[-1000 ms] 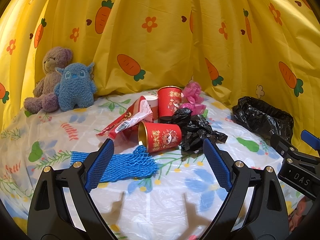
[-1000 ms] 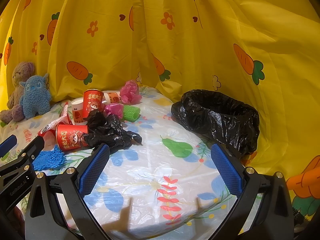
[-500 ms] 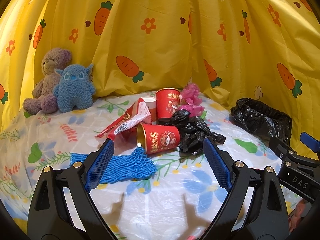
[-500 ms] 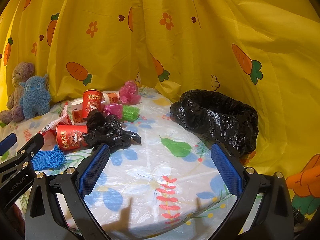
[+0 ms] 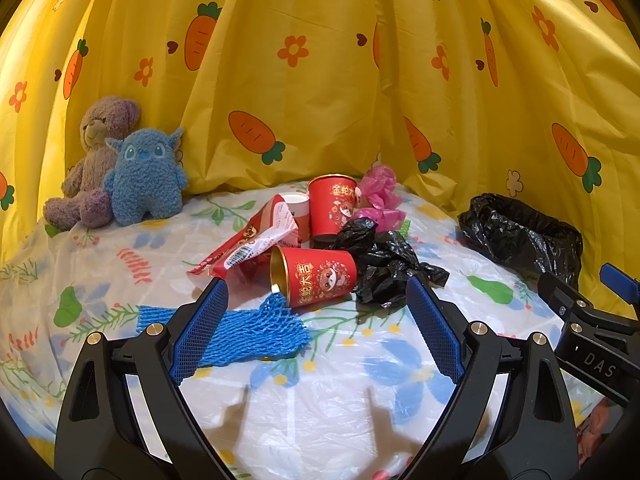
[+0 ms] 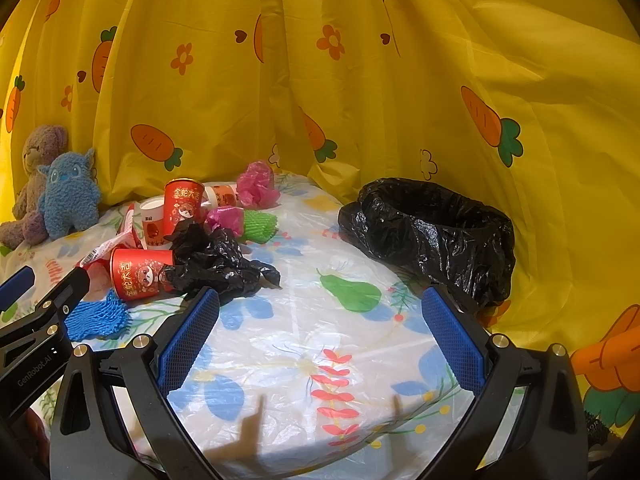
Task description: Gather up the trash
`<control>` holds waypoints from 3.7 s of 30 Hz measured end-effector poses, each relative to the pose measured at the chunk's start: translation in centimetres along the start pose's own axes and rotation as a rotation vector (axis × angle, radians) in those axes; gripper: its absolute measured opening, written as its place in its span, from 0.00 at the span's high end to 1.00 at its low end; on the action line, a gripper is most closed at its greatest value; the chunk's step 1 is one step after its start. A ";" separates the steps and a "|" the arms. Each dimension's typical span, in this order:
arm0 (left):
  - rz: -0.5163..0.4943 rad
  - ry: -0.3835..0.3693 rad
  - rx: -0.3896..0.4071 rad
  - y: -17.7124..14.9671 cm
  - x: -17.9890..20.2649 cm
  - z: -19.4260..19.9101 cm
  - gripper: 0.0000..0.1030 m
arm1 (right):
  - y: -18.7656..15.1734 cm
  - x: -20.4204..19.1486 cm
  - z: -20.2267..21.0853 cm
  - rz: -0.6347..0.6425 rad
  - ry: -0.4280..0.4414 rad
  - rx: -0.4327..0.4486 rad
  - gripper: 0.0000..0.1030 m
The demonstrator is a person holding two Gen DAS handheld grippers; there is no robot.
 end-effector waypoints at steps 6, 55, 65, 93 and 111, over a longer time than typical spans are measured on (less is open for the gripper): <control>-0.005 -0.007 -0.001 0.0 0.2 -0.1 0.14 | -0.1 0.1 0.0 -0.002 -0.001 0.000 0.05; 0.077 0.095 0.008 0.4 -5.6 -2.0 0.18 | -0.7 -4.9 -4.1 0.026 0.174 -0.045 0.07; 0.132 0.164 0.002 0.6 -9.8 -3.6 0.23 | -0.9 -10.6 -9.1 0.099 0.305 -0.135 0.28; 0.066 -0.186 -0.177 -0.9 -3.5 -11.5 0.71 | -1.8 -7.1 -9.6 0.069 0.309 -0.170 0.93; 0.102 -0.303 -0.242 -1.4 -1.4 -13.6 0.93 | -1.9 -5.4 -8.2 0.036 0.300 -0.151 0.93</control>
Point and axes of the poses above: each gripper's, at about its wrist camera, not at the fingertips, and z roughly against the way its jaws point, x to its right, y to its top, the point moved 4 cm from there along -z, roughly the way its jaws point, and after that the axes turned 6 degrees about x, right-handed, at the moved point
